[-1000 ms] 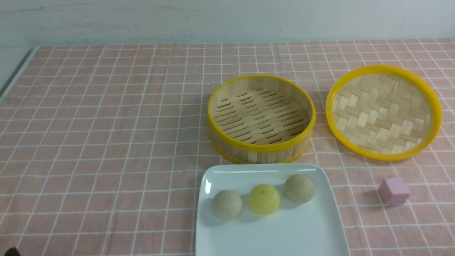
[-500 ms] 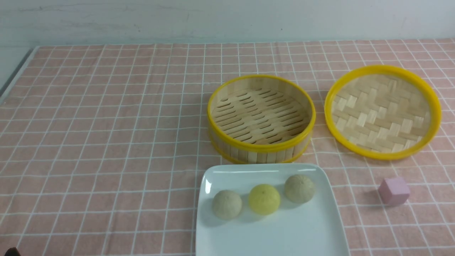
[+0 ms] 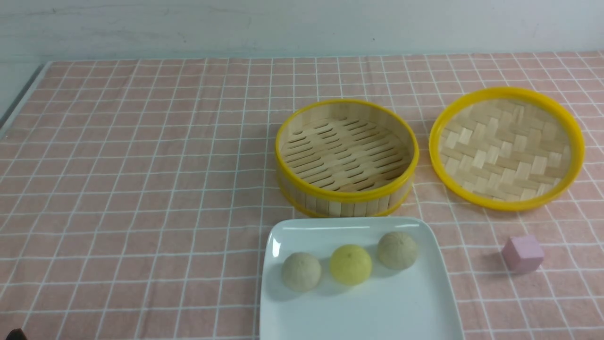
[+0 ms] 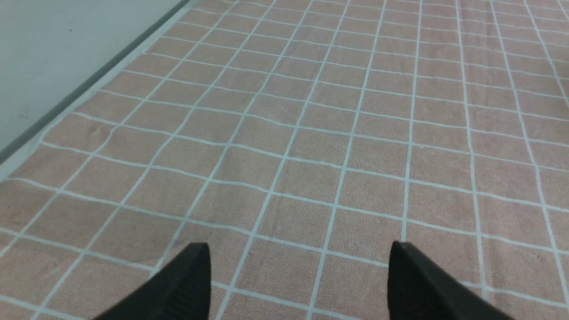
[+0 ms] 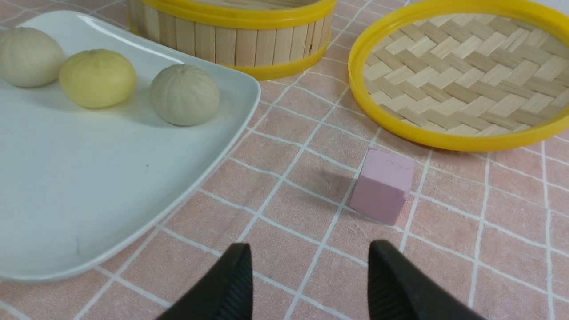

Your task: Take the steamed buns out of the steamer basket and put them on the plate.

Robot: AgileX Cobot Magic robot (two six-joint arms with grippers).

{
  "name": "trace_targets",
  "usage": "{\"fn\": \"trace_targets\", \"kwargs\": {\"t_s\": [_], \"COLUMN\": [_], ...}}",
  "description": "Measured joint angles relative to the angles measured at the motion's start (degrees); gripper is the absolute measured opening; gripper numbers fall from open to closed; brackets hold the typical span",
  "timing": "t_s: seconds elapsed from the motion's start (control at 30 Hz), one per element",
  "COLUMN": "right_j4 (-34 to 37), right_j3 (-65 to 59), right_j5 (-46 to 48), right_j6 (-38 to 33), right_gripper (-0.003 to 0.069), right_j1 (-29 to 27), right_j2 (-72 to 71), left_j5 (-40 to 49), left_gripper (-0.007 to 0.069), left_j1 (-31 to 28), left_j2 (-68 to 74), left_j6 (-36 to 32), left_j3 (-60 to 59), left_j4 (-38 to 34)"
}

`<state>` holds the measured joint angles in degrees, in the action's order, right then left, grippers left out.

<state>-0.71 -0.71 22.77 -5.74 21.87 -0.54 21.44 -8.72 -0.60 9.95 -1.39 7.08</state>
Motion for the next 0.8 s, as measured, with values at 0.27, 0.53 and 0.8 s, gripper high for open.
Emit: {"fn": "trace_targets", "kwargs": {"t_s": [0.27,0.53,0.8], "right_j4": [0.31,1.07,-0.45], "right_j3": [0.00,0.00,0.00], "right_j5": [-0.16,-0.43,-0.41], "right_j6": [1.96,8.64,8.84], "right_gripper": [0.0368,0.0368,0.0368], "right_j1": [-8.79,-21.50,-23.85], "right_j2": [-0.05,-0.05,-0.05], "left_j5": [0.01,0.01,0.01], "left_gripper": [0.0530,0.0530,0.0530], "left_j1": [0.00,0.00,0.00], "left_j2": [0.00,-0.05,-0.04], "left_j6": [0.00,0.00,0.00], "left_j3": [0.00,0.00,0.00], "left_j4": [0.00,0.02,0.07]}}
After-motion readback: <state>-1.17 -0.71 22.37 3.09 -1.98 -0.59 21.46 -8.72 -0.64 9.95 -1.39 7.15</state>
